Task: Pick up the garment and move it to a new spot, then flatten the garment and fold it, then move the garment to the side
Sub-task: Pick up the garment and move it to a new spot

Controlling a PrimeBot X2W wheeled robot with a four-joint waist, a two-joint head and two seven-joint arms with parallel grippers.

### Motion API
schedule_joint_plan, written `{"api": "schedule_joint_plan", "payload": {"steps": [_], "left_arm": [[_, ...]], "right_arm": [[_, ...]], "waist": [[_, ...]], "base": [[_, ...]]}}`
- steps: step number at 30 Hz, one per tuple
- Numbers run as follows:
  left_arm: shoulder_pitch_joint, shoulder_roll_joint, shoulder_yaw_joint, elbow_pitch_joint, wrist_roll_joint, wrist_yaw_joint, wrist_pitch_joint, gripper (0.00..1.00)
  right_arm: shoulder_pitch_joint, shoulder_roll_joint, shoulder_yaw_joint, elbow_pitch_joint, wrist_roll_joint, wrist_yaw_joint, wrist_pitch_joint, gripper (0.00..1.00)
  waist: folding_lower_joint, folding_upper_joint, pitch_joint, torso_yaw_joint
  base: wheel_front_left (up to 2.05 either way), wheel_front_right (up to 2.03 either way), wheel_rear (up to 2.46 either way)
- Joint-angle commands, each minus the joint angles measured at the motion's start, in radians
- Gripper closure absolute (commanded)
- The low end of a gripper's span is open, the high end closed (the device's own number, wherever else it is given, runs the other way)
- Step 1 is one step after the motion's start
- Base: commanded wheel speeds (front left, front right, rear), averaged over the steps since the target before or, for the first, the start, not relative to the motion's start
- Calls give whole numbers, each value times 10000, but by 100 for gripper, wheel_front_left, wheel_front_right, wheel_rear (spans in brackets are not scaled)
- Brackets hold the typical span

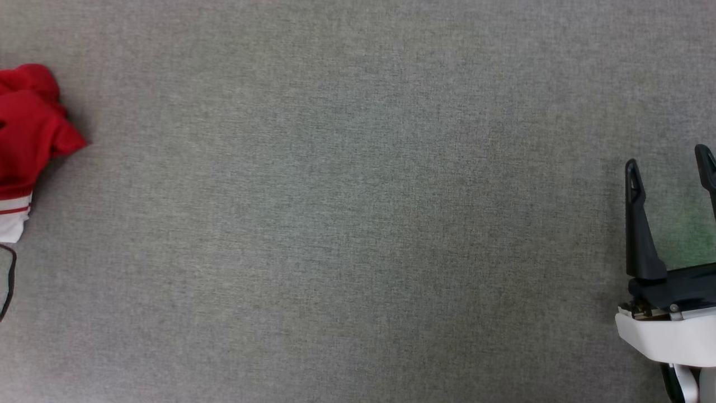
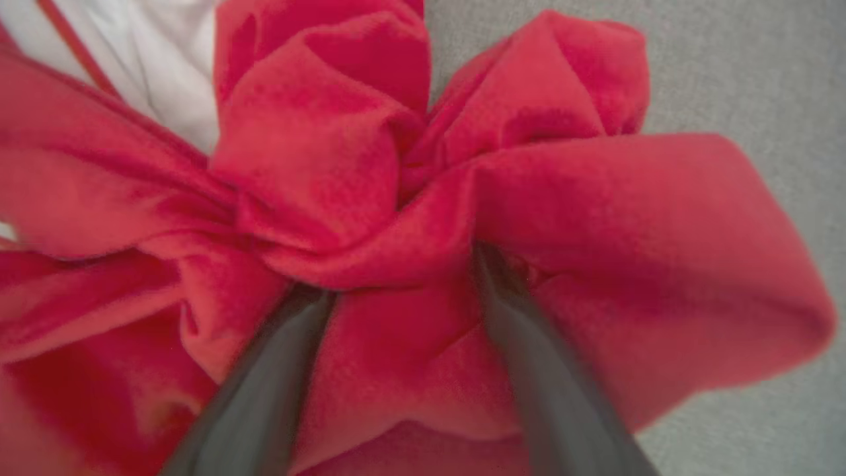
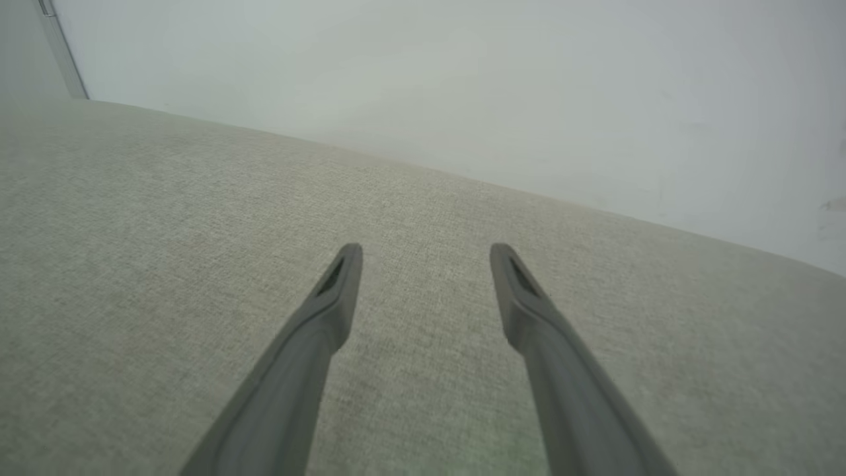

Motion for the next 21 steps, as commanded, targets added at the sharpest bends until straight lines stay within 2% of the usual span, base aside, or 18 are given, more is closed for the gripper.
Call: {"api": "schedule_joint_plan", "payload": {"steps": [1,7,8,9,16,21], "left_arm": [[180,-93,-228,234,-94,4,185,0],[237,-591,-942,879,-73,5,269,0],[215,-595,-1022,886,-68,5,232,64],[160,-553,-1079,846,-71,3,165,100],[-521,465,-1225,26,-67,3,-776,100],[-900,1095,-1664,-1121,17,3,-1093,100]], "right_arm": [[-180,-54,-3,-27,6,-7,-18,0],[-256,-31,38,77,-8,-7,-19,0],[-269,-28,35,101,-4,-7,-18,0],[-280,-11,28,119,4,-7,-18,0],[-248,160,193,379,135,-7,-19,0],[-208,365,402,602,241,-7,-19,0]], "waist": [[-2,0,189,-110],[-2,0,201,-206],[-2,0,143,-211],[-2,0,68,-211],[-2,0,-809,-198],[-2,0,-1612,-256]], "base": [[0,0,0],[0,0,0],[0,0,0],[0,0,0],[0,0,0],[0,0,0]]}}
